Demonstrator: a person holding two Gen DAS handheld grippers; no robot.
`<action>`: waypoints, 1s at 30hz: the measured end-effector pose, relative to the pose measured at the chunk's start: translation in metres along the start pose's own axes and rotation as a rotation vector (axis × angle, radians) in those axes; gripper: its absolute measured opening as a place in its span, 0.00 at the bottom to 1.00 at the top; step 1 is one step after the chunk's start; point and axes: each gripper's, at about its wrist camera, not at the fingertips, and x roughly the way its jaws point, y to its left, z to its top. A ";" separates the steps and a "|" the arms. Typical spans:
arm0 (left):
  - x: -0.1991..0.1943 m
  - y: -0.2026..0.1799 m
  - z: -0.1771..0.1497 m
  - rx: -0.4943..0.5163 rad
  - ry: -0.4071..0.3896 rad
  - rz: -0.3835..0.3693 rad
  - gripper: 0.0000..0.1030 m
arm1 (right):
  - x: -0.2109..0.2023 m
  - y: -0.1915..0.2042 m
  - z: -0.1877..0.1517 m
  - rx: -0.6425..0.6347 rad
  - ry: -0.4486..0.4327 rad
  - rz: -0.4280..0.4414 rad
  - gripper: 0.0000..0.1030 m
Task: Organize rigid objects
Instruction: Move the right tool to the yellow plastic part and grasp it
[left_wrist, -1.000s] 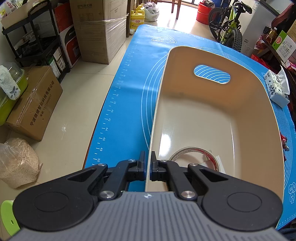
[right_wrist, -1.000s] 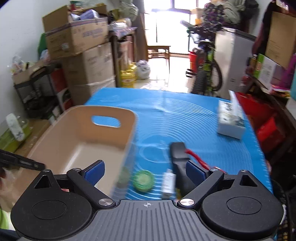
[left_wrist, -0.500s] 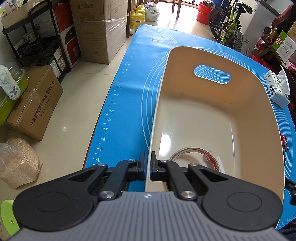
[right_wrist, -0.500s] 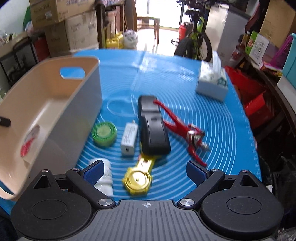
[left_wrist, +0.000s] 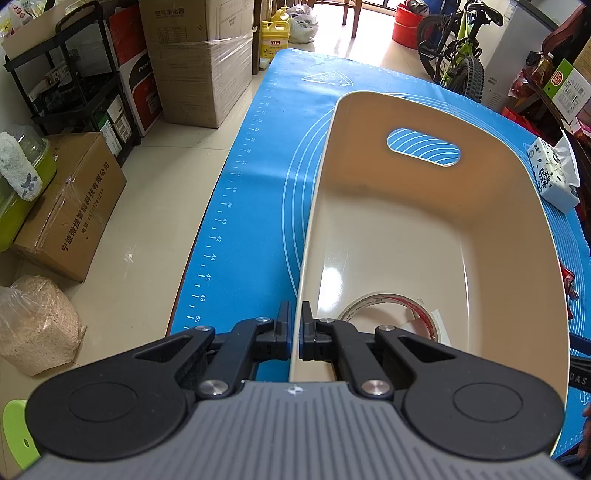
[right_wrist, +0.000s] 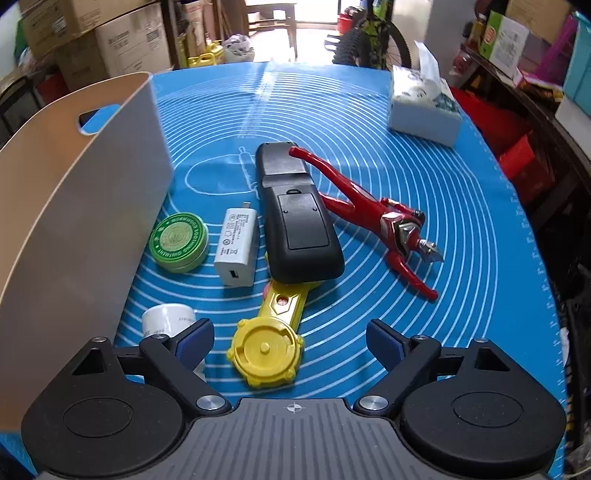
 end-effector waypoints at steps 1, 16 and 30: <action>0.000 0.000 0.000 0.000 0.000 0.000 0.05 | 0.003 -0.001 0.000 0.013 0.002 0.003 0.86; 0.000 -0.002 0.001 0.004 0.002 0.005 0.05 | 0.016 0.010 -0.007 0.016 0.012 -0.029 0.66; 0.000 -0.002 0.001 0.004 0.002 0.005 0.05 | -0.006 0.013 -0.006 -0.024 -0.027 -0.035 0.48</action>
